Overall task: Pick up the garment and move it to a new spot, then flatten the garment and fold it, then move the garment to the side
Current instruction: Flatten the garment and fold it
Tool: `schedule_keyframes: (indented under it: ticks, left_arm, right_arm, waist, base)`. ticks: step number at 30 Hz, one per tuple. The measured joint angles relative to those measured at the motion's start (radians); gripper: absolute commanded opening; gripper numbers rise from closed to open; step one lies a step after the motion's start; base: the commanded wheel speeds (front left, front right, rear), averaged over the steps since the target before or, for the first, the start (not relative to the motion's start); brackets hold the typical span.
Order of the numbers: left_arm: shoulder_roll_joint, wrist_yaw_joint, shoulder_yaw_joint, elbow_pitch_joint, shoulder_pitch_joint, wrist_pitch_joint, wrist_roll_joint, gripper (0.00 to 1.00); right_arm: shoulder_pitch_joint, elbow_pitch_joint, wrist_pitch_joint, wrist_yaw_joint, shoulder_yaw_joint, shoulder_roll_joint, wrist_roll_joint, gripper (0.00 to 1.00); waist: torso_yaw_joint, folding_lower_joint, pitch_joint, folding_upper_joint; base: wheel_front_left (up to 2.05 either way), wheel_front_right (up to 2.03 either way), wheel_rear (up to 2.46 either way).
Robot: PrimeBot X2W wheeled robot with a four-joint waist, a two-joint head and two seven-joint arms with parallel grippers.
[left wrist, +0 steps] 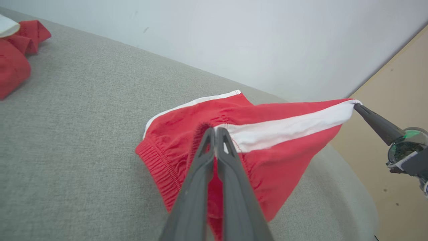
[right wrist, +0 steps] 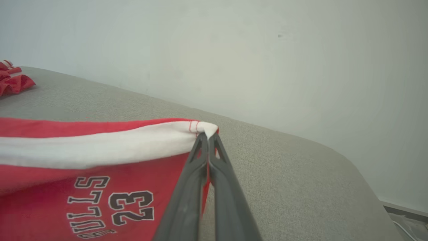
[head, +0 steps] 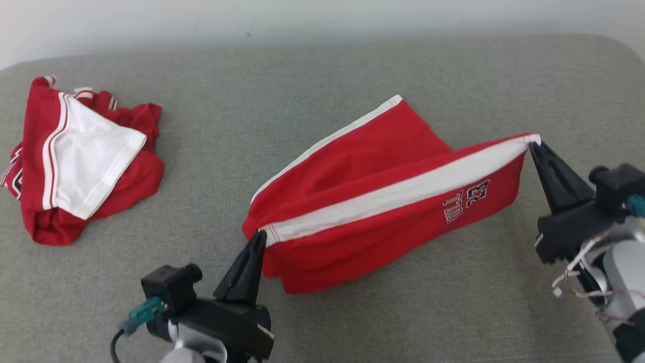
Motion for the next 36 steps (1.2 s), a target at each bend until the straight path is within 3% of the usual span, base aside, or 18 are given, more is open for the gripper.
schedule_keyframes:
  ticks: [13, 25, 33, 35, 36]
  left_arm:
    - [-0.095, 0.022, -0.005, 0.178, -0.231, 0.014, 0.003, 0.0]
    - [-0.124, 0.032, -0.007, 0.317, -0.33, -0.011, 0.003, 0.0]
    - [-0.129, 0.006, -0.037, 0.376, -0.378, -0.036, 0.004, 0.0]
    - [-0.132, -0.009, -0.048, 0.385, -0.391, -0.039, 0.009, 0.0]
    - [-0.133, -0.012, -0.054, 0.386, -0.396, -0.044, 0.01, 0.25]
  right_arm:
    - [-0.335, 0.199, 0.045, 0.0, 0.187, -0.062, 0.047, 0.0]
    - [-0.502, 0.382, 0.053, 0.0, 0.318, -0.065, 0.109, 0.0]
    - [-0.554, 0.474, 0.046, 0.0, 0.384, -0.051, 0.14, 0.0]
    - [-0.567, 0.496, 0.042, 0.0, 0.396, -0.05, 0.148, 0.23]
    - [-0.57, 0.505, 0.037, 0.0, 0.401, -0.05, 0.153, 0.43]
  waist:
    - [0.106, 0.0001, 0.1, 0.0]
    - [0.196, 0.0001, 0.194, 0.0001]
    - [0.218, 0.0001, 0.22, 0.0]
    - [0.218, 0.0, 0.221, 0.0]
    - [0.218, 0.0, 0.221, -0.0001]
  base:
    - [0.0, 0.0, 0.0]
    - [0.0, 0.0, 0.0]
    - [0.0, 0.0, 0.0]
    - [0.0, 0.0, 0.0]
    - [0.0, 0.0, 0.0]
